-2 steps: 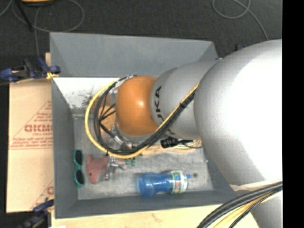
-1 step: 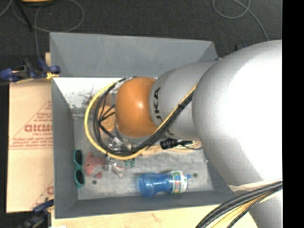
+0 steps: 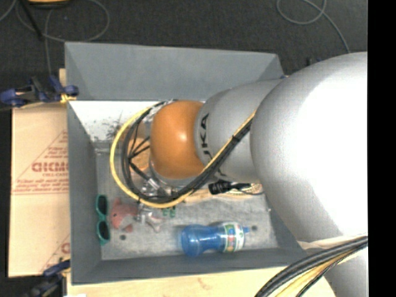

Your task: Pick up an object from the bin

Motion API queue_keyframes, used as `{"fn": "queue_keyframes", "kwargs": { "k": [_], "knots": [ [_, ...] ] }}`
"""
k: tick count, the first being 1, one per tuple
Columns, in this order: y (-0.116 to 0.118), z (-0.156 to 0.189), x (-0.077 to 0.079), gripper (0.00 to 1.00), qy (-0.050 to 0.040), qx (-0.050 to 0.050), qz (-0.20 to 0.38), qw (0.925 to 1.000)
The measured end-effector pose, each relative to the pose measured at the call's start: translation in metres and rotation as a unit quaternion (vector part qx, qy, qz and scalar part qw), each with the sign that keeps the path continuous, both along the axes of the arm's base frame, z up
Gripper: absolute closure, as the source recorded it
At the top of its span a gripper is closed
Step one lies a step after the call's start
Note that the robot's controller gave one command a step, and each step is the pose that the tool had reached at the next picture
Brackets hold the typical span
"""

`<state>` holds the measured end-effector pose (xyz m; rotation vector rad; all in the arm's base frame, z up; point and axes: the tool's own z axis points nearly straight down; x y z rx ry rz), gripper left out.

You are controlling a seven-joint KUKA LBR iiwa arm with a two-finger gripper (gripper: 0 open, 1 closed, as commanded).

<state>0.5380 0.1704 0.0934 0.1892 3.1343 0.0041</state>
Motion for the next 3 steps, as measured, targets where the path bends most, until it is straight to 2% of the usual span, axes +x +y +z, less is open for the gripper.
{"fn": "queue_keyframes", "kwargs": {
  "k": [1, 2, 3],
  "knots": [
    [-0.019, 0.147, 0.009, 1.00, -0.0013, -0.001, -0.007, 1.0000],
    [-0.019, 0.146, 0.009, 1.00, -0.0008, -0.001, -0.007, 1.0000],
    [-0.019, 0.096, 0.001, 0.00, -0.0005, -0.002, -0.007, 1.0000]
  ]
}}
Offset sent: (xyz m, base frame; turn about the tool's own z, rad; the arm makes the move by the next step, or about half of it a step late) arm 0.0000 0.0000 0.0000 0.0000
